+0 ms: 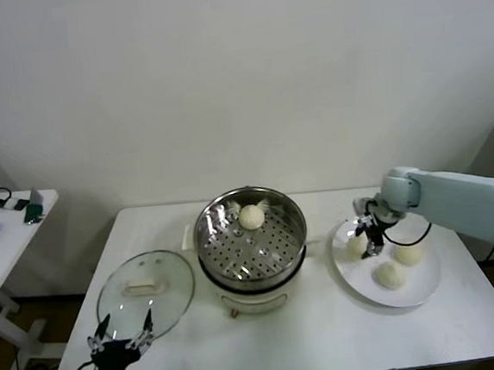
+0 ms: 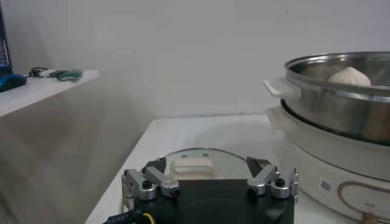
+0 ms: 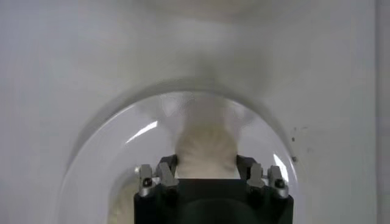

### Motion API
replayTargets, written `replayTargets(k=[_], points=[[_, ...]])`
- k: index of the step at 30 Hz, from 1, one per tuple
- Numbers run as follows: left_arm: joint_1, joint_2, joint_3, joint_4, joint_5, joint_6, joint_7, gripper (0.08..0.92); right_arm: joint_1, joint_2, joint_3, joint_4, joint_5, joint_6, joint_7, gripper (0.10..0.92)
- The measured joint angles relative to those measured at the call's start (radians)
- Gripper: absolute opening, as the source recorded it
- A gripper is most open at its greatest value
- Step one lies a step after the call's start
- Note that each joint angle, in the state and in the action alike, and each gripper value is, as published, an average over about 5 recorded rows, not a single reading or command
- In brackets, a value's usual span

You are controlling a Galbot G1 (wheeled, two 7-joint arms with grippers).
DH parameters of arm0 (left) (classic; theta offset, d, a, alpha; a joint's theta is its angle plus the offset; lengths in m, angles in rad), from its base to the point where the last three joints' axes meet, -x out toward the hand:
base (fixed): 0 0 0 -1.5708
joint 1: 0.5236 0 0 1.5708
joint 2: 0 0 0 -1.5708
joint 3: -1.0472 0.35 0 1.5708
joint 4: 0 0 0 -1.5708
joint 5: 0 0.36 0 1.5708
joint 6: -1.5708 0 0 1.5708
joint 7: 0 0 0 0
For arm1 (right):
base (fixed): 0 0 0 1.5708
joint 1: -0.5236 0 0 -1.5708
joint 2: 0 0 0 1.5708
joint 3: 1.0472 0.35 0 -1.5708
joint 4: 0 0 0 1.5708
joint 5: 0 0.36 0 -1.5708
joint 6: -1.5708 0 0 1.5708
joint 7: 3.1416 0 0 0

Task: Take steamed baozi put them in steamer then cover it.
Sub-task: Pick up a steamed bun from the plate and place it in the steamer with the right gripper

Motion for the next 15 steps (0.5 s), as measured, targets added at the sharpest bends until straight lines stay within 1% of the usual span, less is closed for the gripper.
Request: replayTargets(k=[8, 15], points=[[-0.012, 0.004, 0.004, 0.000, 0.000, 0.002, 0.001, 0.823, 0.265, 0.024, -0.088, 0.075, 0.133, 0.007, -0.062, 0.655], [-0.026, 0.006, 0.009, -0.008, -0.004, 0.010, 0.003, 0.823, 0.390, 0.107, -0.068, 0.153, 0.264, -0.022, -0.058, 0.654]])
